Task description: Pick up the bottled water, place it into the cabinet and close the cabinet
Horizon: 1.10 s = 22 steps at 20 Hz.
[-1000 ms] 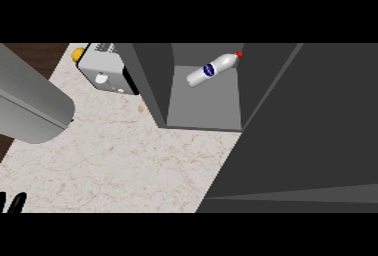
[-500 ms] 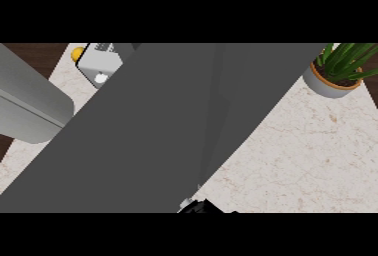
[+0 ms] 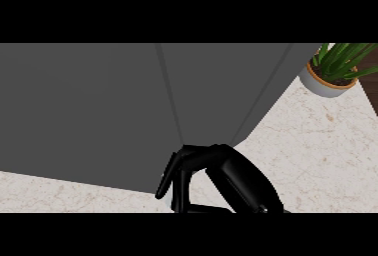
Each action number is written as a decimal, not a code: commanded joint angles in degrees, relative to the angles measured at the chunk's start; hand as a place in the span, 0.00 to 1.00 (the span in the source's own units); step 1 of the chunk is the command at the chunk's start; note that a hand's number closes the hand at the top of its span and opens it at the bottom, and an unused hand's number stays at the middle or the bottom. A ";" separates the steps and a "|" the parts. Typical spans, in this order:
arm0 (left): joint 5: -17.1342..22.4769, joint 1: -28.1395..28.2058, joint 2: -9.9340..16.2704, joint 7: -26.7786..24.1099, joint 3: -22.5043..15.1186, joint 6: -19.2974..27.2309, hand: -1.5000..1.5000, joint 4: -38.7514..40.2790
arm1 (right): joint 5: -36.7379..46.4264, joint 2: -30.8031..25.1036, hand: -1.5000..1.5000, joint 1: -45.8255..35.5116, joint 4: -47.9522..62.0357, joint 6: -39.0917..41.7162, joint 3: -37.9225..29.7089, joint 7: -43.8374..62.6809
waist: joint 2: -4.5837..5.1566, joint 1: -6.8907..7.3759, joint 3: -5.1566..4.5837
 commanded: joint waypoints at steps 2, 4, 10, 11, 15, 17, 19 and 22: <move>1.39 2.84 -1.85 -0.75 3.96 -5.11 0.00 0.75 | -10.18 0.13 1.00 -11.06 7.64 -0.05 -10.11 1.14 | -0.06 -0.21 0.02; 2.55 5.48 -2.62 0.86 5.30 -4.55 0.00 -3.10 | -11.50 0.13 1.00 -14.52 11.17 -0.43 -12.61 0.77 | -0.06 -0.30 0.06; 3.88 2.37 -4.56 1.81 7.58 -7.95 0.00 1.57 | -14.53 -1.52 1.00 -22.13 26.20 9.18 -21.14 -3.17 | 0.11 -1.02 0.03; 3.19 7.63 -5.88 2.31 8.20 -8.36 0.00 -4.18 | -15.09 -1.57 1.00 -24.83 26.90 8.22 -22.66 -1.64 | 0.00 -0.44 0.07; 6.34 7.14 -6.15 2.30 12.72 -14.99 0.00 2.41 | -16.32 -4.01 1.00 -26.37 33.48 14.90 -24.60 -4.02 | -0.05 -0.69 0.03; 6.76 7.38 -6.83 3.50 12.89 -14.32 0.00 0.27 | -14.69 -3.27 1.00 -29.43 37.44 16.23 -24.55 -6.38 | 0.04 -0.47 0.05; 8.83 3.73 -4.43 4.93 13.96 -13.51 0.00 2.73 | -14.44 -2.00 1.00 -31.59 41.69 16.56 -25.07 -7.55 | 0.28 -0.50 0.02; 7.48 4.44 -6.58 5.64 12.82 -12.98 0.00 0.30 | -10.72 -0.24 1.00 -31.57 43.46 16.01 -22.70 -9.67 | 0.28 -0.08 0.02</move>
